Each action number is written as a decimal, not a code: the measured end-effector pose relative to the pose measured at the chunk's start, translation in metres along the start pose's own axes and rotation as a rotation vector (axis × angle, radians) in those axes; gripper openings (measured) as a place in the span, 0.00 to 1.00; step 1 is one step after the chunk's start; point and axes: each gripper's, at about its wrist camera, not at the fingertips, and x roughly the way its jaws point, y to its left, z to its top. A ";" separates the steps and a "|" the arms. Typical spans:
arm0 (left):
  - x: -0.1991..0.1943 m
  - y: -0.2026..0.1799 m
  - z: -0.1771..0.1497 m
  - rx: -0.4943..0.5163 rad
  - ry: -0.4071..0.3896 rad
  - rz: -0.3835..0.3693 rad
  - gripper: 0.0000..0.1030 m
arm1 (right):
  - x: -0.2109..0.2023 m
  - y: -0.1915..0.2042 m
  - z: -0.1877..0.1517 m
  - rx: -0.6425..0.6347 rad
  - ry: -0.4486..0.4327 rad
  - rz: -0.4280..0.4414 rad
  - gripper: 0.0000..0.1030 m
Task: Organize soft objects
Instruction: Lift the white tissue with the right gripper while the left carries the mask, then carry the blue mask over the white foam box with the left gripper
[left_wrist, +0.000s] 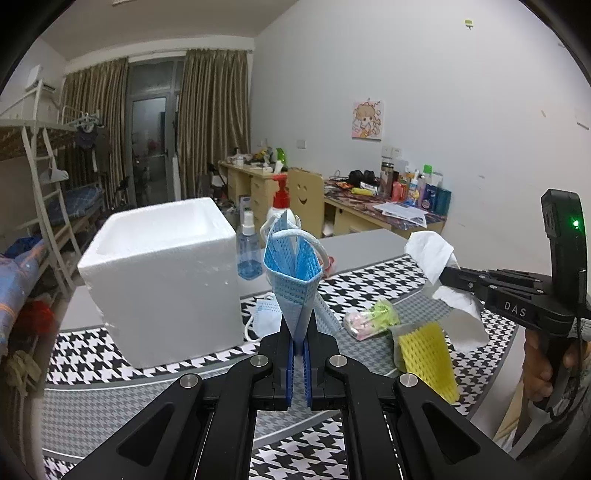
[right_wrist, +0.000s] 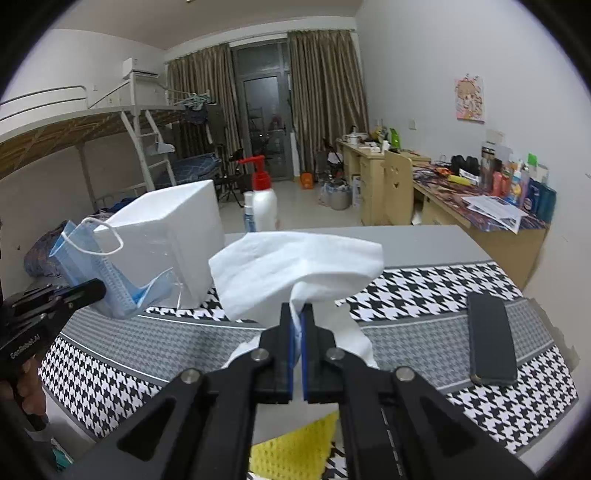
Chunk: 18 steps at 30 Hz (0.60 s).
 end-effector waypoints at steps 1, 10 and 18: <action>-0.001 0.000 0.001 0.002 -0.002 0.004 0.04 | 0.001 0.002 0.002 -0.001 -0.003 0.006 0.05; -0.008 0.010 0.012 -0.003 -0.021 0.038 0.04 | 0.008 0.025 0.018 -0.025 -0.024 0.065 0.05; -0.011 0.022 0.020 -0.025 -0.035 0.095 0.04 | 0.012 0.042 0.029 -0.059 -0.037 0.098 0.05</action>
